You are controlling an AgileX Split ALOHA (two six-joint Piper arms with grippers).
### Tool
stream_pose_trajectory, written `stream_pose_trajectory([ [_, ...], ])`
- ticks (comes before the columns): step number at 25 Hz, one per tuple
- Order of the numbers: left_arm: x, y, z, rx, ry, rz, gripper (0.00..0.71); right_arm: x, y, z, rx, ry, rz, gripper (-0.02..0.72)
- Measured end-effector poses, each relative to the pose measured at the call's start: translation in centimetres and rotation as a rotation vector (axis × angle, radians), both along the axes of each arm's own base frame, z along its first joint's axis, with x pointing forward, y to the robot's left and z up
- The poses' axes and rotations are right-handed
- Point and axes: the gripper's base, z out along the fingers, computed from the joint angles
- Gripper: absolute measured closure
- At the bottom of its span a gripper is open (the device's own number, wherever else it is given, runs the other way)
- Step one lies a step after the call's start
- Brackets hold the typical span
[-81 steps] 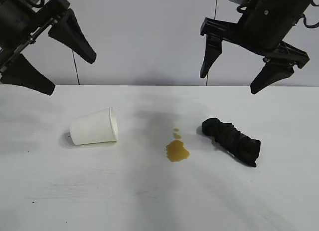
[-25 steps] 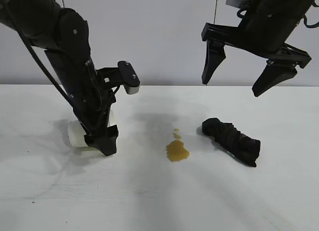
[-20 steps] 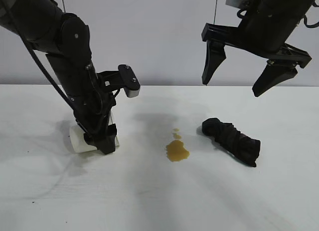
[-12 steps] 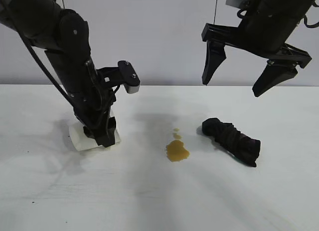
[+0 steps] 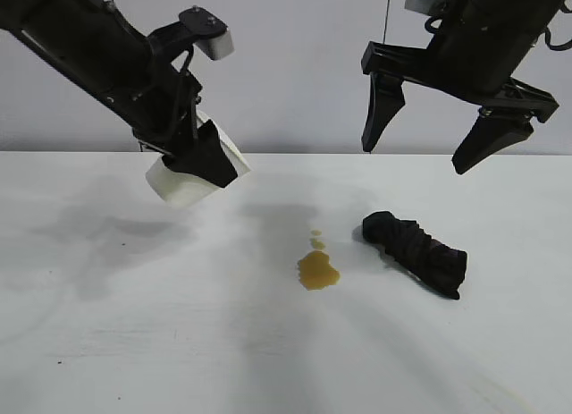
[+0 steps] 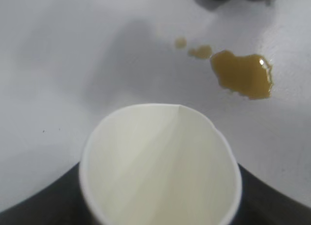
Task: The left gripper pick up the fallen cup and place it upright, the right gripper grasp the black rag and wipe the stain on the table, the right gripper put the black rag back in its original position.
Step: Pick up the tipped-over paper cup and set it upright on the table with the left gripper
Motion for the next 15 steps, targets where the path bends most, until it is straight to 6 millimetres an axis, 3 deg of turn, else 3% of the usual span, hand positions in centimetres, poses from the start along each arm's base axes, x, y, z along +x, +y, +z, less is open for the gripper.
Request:
stream_pose_trajectory([
  [9, -2.0, 4.3, -1.9, -0.402, -0.079, -0.109, 0.313, 0.0, 0.0, 0.0, 0.001, -0.005, -0.001, 0.051],
  [15, -2.7, 5.2, -2.9, -0.391, -0.137, -0.125, 0.315, 0.0, 0.0, 0.0, 0.001, -0.005, -0.001, 0.051],
])
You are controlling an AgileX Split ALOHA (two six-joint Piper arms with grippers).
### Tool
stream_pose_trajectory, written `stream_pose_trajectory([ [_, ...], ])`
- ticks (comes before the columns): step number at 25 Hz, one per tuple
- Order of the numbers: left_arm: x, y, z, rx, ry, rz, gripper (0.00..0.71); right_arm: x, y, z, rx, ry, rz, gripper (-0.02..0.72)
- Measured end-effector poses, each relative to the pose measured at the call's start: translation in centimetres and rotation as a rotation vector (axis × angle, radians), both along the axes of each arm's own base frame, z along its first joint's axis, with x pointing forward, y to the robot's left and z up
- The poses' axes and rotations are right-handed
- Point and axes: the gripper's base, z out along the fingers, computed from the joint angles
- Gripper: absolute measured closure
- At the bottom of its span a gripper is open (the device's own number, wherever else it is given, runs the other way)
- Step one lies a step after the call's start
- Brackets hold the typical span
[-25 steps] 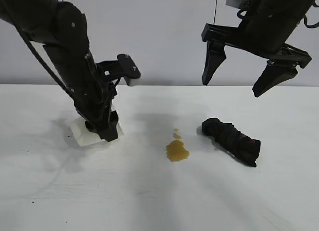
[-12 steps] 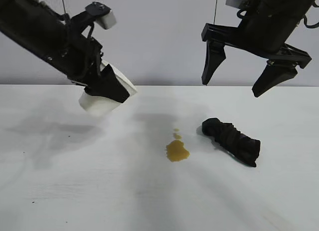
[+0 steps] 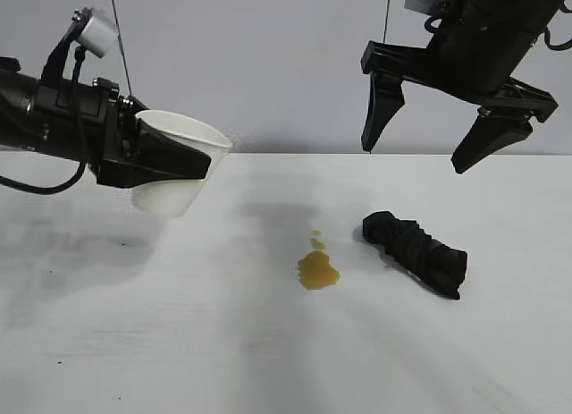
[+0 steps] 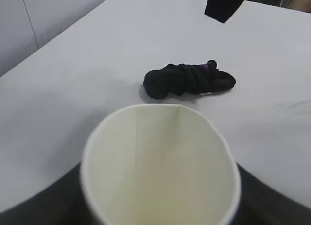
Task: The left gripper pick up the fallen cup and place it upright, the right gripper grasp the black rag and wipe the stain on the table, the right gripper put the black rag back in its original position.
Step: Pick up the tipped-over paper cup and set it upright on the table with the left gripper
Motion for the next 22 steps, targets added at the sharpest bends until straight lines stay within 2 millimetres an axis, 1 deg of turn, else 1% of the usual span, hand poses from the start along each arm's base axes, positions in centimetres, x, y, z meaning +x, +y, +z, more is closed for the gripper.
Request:
stream_pose_trajectory([
  [3, 0.0, 0.0, 0.1, -0.001, -0.019, -0.007, 0.315, 0.0, 0.0, 0.0, 0.000, 0.000, 0.000, 0.051],
  [6, -0.3, -0.4, -0.3, -0.032, -0.097, -0.102, 0.315, 0.0, 0.0, 0.0, 0.000, -0.002, 0.000, 0.051],
  [8, -0.6, -0.7, -1.2, -0.076, -0.117, -0.168, 0.315, 0.0, 0.0, 0.0, 0.001, -0.003, 0.000, 0.051],
  [10, -0.7, -0.8, -2.8, -0.089, -0.111, -0.201, 0.315, 0.1, 0.0, 0.0, 0.001, -0.007, -0.001, 0.051],
  [14, -0.6, -0.5, -5.8, -0.070, -0.087, -0.215, 0.329, 0.2, 0.0, 0.1, 0.005, -0.025, -0.004, 0.051],
  [17, -0.7, -0.5, -6.8, -0.063, -0.082, -0.221, 0.336, 0.2, 0.0, 0.1, 0.006, -0.025, -0.005, 0.051],
  [22, -0.7, -0.5, -7.5, -0.060, -0.085, -0.229, 0.338, 0.2, 0.0, 0.1, 0.006, -0.025, -0.005, 0.051],
])
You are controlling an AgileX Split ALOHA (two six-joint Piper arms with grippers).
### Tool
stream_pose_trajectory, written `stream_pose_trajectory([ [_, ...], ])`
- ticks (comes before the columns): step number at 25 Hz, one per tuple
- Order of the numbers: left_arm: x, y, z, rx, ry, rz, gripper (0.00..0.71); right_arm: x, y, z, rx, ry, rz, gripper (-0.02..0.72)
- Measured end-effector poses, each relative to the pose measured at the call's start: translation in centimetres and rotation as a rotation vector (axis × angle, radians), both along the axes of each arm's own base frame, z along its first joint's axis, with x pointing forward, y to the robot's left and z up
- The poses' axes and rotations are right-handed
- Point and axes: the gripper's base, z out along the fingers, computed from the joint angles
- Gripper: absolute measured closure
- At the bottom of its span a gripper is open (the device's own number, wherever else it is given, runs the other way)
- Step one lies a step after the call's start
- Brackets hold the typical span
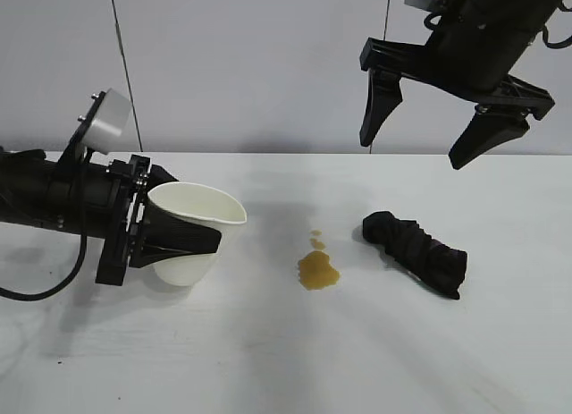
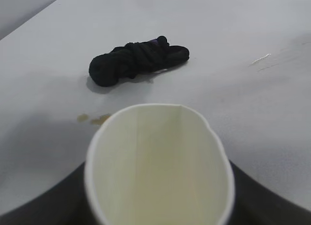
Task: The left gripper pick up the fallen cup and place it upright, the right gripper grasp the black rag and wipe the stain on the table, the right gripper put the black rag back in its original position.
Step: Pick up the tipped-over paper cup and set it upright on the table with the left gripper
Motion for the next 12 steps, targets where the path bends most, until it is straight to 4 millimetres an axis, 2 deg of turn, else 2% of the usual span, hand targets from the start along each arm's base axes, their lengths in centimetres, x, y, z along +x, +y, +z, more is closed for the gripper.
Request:
stream_pose_trajectory([
  [2, -0.03, 0.01, -0.33, 0.003, 0.007, 0.000, 0.338, 0.00, 0.00, 0.00, 0.000, 0.000, 0.000, 0.051],
  [4, -0.06, 0.01, -0.55, 0.002, 0.013, 0.000, 0.309, 0.00, 0.00, 0.00, 0.000, 0.000, 0.001, 0.051],
  [5, -0.06, 0.01, -0.63, 0.003, 0.015, 0.000, 0.277, 0.00, 0.00, 0.00, 0.000, 0.000, 0.001, 0.051],
  [8, -0.05, 0.01, -0.62, 0.000, 0.025, 0.005, 0.106, -0.01, 0.00, 0.00, -0.001, 0.001, 0.001, 0.051],
  [10, -0.05, 0.01, -0.62, -0.004, 0.048, 0.013, 0.054, -0.01, 0.00, 0.00, -0.001, 0.001, 0.001, 0.051],
  [12, -0.05, 0.01, -0.62, -0.008, 0.071, 0.021, 0.032, -0.03, 0.00, -0.01, -0.001, 0.003, 0.001, 0.051],
])
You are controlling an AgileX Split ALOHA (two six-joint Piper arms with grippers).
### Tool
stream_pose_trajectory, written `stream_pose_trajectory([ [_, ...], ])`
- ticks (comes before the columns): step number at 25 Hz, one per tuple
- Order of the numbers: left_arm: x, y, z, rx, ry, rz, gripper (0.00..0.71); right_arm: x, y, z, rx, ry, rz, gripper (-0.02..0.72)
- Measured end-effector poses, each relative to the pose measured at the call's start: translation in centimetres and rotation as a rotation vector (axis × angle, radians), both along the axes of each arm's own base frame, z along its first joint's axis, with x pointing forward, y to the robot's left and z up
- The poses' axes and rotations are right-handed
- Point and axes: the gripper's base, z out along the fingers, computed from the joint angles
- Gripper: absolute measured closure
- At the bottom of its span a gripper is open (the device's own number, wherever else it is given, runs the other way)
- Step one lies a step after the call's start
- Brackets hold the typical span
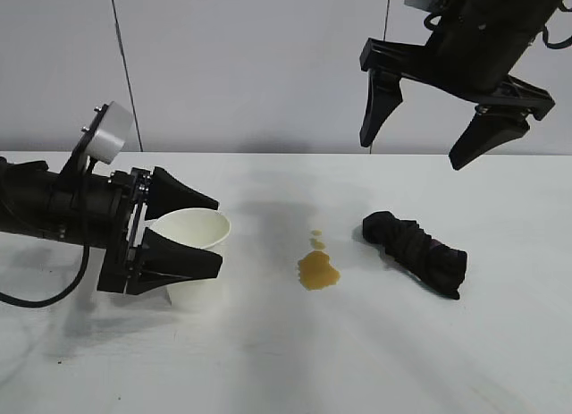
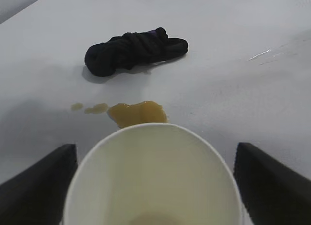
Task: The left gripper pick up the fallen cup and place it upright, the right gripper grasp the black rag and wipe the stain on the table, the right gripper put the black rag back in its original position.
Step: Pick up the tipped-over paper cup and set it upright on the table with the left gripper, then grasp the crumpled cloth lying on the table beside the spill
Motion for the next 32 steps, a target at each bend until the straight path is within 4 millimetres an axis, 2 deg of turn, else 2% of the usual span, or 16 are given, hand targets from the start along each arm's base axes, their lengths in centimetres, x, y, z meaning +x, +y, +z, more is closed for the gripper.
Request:
stream_pose_trajectory([
  [3, 0.1, 0.0, 0.6, -0.007, 0.023, 0.014, 0.021, 0.0, 0.0, 0.0, 0.000, 0.000, 0.000, 0.051],
  [7, 0.4, 0.0, 4.2, -0.044, 0.103, 0.084, 0.018, 0.0, 0.0, 0.0, -0.003, -0.002, 0.006, 0.051],
  [14, 1.6, 1.5, 10.2, 0.071, 0.404, 0.527, 0.017, 0.0, 0.0, 0.0, -0.004, -0.002, 0.009, 0.051],
  [19, 2.5, 0.3, 13.3, 0.214, 0.552, 0.607, 0.017, 0.0, 0.0, 0.0, -0.007, -0.007, 0.015, 0.051],
  [21, 2.8, -0.2, 14.1, 0.275, 0.587, 0.660, 0.017, 0.0, 0.0, 0.0, -0.016, -0.013, 0.029, 0.051],
  [25, 3.2, 0.2, 14.6, 0.336, 0.646, 0.769, 0.017, 0.1, -0.1, 0.0, -0.036, -0.019, 0.045, 0.051],
  [29, 2.8, 0.3, 14.4, 0.372, 0.688, 0.764, 0.017, 0.3, -0.6, -0.3, -0.108, -0.029, 0.063, 0.077],
  [32, 2.7, 0.3, 14.4, 0.375, 0.700, 0.760, 0.017, 0.9, -1.1, -1.5, -0.180, -0.031, 0.062, 0.084],
])
